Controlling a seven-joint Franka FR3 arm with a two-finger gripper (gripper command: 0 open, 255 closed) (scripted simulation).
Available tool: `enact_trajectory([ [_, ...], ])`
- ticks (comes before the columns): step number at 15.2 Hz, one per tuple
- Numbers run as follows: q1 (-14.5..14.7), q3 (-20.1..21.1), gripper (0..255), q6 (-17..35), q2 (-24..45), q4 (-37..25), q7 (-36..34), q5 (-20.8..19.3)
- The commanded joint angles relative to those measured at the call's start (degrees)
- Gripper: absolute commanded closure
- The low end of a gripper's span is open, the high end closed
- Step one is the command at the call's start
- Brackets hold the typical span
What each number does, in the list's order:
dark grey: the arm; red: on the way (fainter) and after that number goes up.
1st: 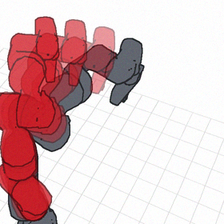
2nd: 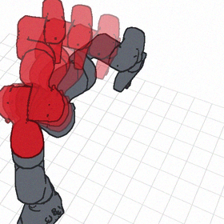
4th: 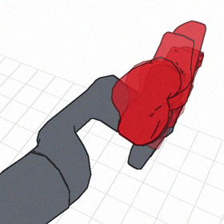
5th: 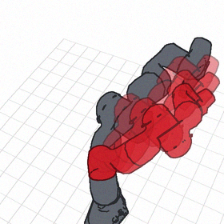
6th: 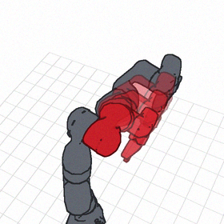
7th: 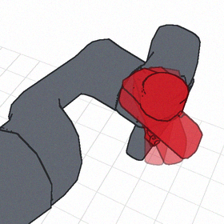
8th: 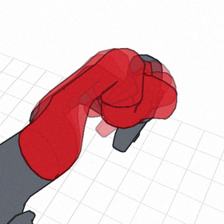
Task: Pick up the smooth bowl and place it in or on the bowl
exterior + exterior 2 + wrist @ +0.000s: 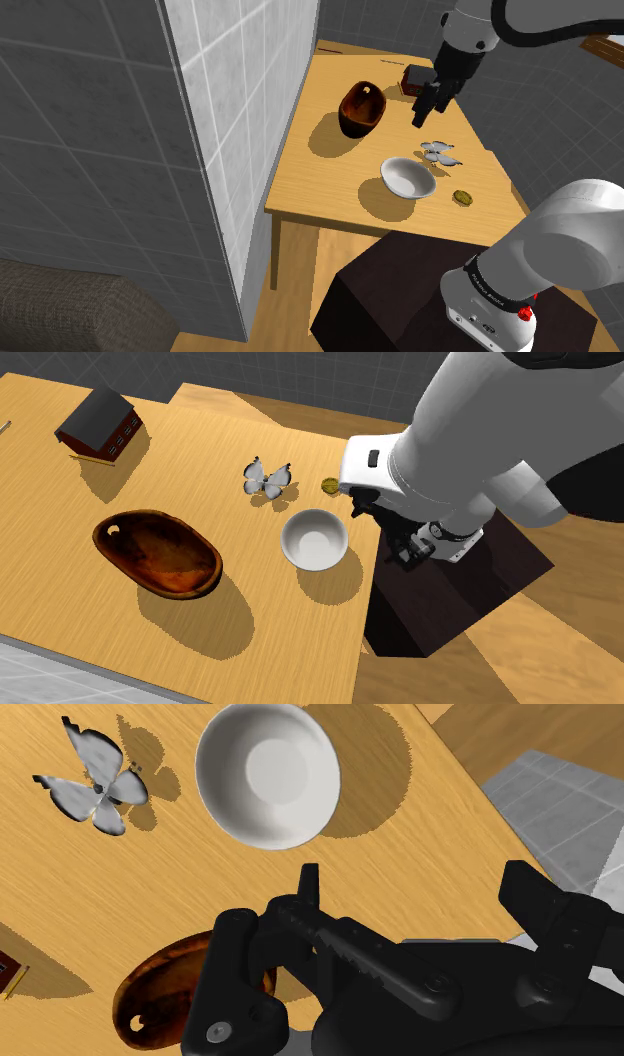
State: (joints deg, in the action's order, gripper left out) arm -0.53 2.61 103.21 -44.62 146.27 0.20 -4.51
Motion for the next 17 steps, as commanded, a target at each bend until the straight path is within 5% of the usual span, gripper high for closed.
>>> enact_trajectory([
  [1, -0.2, 1.5, 0, 4.2, 0.0, 3.9, -1.5, -1.3],
  [11, -4.6, 10.4, 0, 27.9, 8.8, 19.0, -13.4, -11.4],
  [14, -9.0, 14.6, 0, 35.8, 14.9, 21.2, -19.8, -17.6],
  [17, -16.7, 20.6, 0, 43.1, 22.5, 21.9, -29.5, -28.1],
])
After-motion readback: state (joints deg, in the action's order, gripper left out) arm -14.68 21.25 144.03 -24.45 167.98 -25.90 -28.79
